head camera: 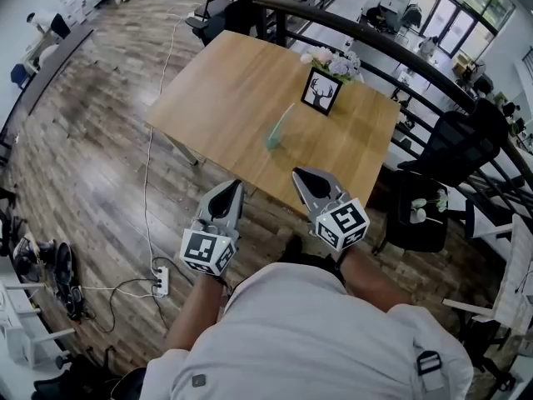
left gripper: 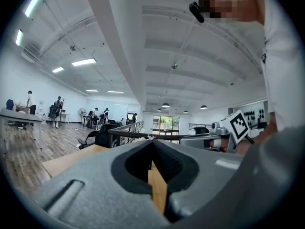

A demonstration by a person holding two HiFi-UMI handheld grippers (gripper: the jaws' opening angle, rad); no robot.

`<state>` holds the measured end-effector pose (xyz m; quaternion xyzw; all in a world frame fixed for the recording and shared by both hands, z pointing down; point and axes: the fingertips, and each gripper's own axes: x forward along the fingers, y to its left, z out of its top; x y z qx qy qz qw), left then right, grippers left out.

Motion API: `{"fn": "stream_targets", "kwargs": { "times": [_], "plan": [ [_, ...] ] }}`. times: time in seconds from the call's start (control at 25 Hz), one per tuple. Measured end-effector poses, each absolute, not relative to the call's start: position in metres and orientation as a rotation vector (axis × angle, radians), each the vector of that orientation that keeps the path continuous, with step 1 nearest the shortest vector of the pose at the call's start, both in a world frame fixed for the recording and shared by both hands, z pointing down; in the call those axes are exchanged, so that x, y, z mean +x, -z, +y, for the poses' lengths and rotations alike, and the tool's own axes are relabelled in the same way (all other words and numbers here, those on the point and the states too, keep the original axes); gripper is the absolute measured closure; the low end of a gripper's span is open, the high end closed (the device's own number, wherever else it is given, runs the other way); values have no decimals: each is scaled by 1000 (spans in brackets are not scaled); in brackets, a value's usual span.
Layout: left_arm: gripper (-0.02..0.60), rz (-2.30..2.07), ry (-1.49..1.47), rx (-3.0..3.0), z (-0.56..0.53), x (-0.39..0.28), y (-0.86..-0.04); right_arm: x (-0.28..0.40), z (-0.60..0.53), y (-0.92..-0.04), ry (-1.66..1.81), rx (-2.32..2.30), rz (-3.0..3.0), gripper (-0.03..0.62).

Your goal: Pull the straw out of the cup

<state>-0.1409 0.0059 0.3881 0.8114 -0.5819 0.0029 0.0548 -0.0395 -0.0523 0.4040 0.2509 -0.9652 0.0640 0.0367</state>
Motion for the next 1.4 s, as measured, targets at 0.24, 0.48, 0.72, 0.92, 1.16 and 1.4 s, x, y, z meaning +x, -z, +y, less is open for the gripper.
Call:
{"fn": "stream_targets", "kwargs": {
  "times": [0.24, 0.48, 0.72, 0.92, 1.16, 1.4],
  "plan": [
    [577, -1742, -13, 2477, -64, -107, -395, -6, -115, -403, -190, 770, -2963, 585],
    [577, -1707, -44, 2487, -106, -85, -397, 20, -154, -404, -238, 821, -2952, 585],
    [577, -1645, -57, 2502, -143, -81, -403, 21, -178, -410, -284, 849, -2925, 585],
    [577, -1569, -64, 2516, -173, -81, -416, 15, -203, -431, -346, 879, -2850, 582],
    [577, -1474, -34, 2460, -211, -104, -438, -9, -236, -460, -429, 882, -2792, 568],
    [577, -1403, -88, 2445, -245, -129, -467, -44, -268, -499, -530, 883, -2718, 517]
  ]
}}
